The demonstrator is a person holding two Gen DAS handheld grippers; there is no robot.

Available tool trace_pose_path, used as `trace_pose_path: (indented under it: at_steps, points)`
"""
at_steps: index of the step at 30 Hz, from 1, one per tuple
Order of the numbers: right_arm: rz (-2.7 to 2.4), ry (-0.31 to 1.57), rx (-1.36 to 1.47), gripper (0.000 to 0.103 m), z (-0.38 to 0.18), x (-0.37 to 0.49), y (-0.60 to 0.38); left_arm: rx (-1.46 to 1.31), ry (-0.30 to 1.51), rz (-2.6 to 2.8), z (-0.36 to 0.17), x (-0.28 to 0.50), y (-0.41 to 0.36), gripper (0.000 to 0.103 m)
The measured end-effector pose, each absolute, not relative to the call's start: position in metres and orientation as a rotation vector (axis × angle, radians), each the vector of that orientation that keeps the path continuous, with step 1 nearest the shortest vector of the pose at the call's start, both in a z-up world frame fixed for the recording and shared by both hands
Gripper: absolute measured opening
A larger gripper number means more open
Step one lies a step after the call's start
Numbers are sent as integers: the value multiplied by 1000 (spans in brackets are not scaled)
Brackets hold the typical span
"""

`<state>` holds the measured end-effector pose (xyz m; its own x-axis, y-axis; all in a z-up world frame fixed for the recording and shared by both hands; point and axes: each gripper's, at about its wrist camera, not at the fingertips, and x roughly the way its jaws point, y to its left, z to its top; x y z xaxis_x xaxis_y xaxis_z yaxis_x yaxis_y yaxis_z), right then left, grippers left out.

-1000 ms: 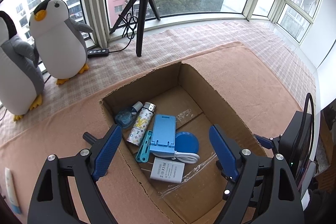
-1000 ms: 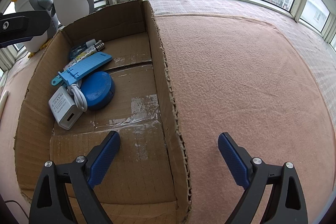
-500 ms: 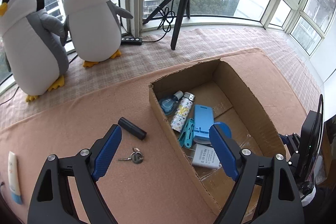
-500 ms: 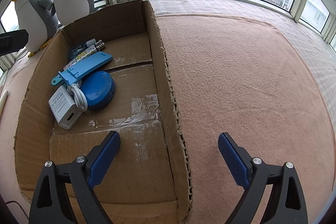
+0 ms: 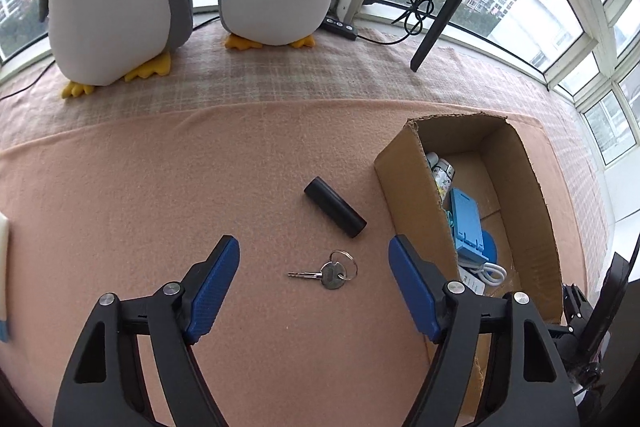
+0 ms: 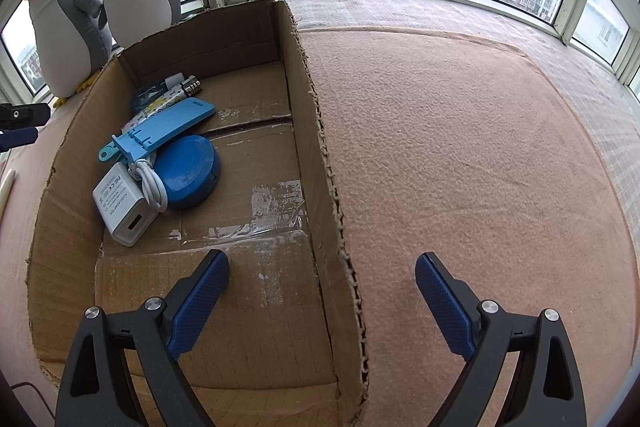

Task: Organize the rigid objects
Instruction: 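Close the left gripper on the key ring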

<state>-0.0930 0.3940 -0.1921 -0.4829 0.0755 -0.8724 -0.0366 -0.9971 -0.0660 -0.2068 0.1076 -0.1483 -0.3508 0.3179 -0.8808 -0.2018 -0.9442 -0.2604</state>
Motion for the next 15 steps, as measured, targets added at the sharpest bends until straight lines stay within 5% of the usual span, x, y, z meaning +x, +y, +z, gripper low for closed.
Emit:
trace_pose_path:
  at_steps: [7, 15]
  points:
    - [2649, -53, -1563, 92, -192, -93, 394, -1579, -106, 2327, -166, -193, 120, 50]
    - [2649, -46, -1566, 92, -192, -93, 394, -1599, -28, 2330, -179, -192, 134, 43]
